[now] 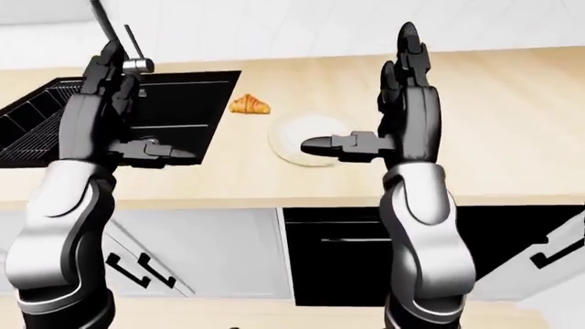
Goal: Place the pastries on the plates.
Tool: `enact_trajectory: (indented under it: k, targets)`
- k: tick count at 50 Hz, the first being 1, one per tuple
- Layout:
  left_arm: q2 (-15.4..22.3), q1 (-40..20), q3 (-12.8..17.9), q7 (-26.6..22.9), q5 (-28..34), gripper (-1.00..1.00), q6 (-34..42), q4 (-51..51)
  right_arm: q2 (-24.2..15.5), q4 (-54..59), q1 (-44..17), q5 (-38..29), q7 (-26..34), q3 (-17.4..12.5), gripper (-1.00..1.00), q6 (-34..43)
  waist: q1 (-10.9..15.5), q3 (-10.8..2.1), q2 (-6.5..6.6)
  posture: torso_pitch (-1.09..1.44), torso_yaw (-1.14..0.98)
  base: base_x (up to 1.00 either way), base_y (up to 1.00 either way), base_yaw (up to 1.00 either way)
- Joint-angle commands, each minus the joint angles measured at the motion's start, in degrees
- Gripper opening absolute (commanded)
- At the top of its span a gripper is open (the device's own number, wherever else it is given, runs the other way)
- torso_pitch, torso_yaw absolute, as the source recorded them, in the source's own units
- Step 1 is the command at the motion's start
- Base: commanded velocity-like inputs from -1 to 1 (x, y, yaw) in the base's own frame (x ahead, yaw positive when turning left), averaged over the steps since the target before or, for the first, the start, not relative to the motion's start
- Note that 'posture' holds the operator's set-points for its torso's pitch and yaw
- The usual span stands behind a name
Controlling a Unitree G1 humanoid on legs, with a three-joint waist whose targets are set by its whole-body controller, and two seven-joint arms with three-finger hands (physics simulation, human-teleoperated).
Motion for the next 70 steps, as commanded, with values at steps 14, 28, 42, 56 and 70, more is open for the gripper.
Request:
enact_trajectory:
  k: [14, 28, 42, 56, 70]
  targets:
    - [1.3, -1.0, 1.3, -0.2, -0.1, 1.0, 0.6, -2.7, -1.2, -1.3, -2.2, 1.3, -1.4, 0.2, 1.0, -1.1, 0.9, -2.15, 2.48, 0.0, 0.0, 0.0, -0.07, 0.0]
    - [1.4, -1.2, 1.2, 0.0, 0.2, 1.0, -0.4, -1.5, -1.2, -1.5, -1.6, 1.8, -2.5, -0.8, 1.0, -1.1, 1.2, -1.35, 4.2, 0.0, 0.0, 0.0, 0.0, -0.46]
    - [1.4, -1.8, 1.1, 0.1, 0.5, 1.0, -0.8, -0.3, -0.8, -1.1, -2.5, 0.2, -0.7, 0.2, 1.0, -0.4, 1.6, -1.13, 2.69, 0.0, 0.0, 0.0, -0.08, -0.02]
    - [1.9, -0.7, 1.6, -0.3, 0.7, 1.0, 0.1, -2.0, -0.8, -1.4, -2.0, -0.2, -0.6, 0.3, 1.0, -1.1, 2.2, -0.86, -1.96, 0.0, 0.0, 0.0, -0.37, 0.0]
    - [8.4, -10.6, 1.2, -6.9, 3.3, 1.0, 5.4, 4.6, -0.8, -1.4, -2.0, -0.1, -0.6, -0.3, 1.0, -1.0, 1.5, -1.13, 2.68, 0.0, 0.0, 0.0, 0.0, 0.0]
